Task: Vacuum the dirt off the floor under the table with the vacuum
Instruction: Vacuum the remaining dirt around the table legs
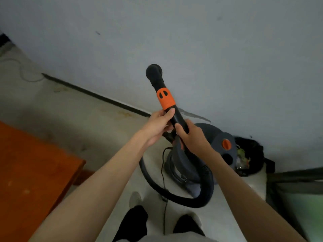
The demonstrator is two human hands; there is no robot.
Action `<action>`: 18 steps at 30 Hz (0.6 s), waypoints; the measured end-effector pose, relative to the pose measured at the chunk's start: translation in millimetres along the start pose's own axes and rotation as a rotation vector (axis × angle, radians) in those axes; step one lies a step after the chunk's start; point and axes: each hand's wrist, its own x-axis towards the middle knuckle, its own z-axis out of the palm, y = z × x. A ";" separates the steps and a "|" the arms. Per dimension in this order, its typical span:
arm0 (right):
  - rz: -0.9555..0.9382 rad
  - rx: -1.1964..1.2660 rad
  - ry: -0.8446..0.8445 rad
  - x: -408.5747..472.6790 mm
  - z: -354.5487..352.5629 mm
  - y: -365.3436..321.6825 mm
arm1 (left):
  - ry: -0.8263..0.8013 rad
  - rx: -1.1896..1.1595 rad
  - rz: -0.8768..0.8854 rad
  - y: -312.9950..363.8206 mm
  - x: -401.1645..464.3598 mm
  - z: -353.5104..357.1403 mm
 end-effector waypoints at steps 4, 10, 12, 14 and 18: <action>0.092 0.076 0.135 6.3 15.0 -20.7 | -0.158 0.088 -0.043 27.0 16.3 -18.5; 0.150 0.190 0.316 13.7 5.2 -28.9 | -0.314 0.162 -0.053 47.8 48.1 -3.9; 0.189 0.215 0.391 11.8 -2.4 -23.7 | -0.397 0.228 -0.077 50.9 60.2 11.1; 0.239 0.219 0.466 7.5 -11.7 -16.6 | -0.469 0.257 -0.100 51.5 68.6 30.0; 0.302 0.272 0.637 0.0 -40.4 2.7 | -0.571 0.347 -0.099 50.1 84.2 84.5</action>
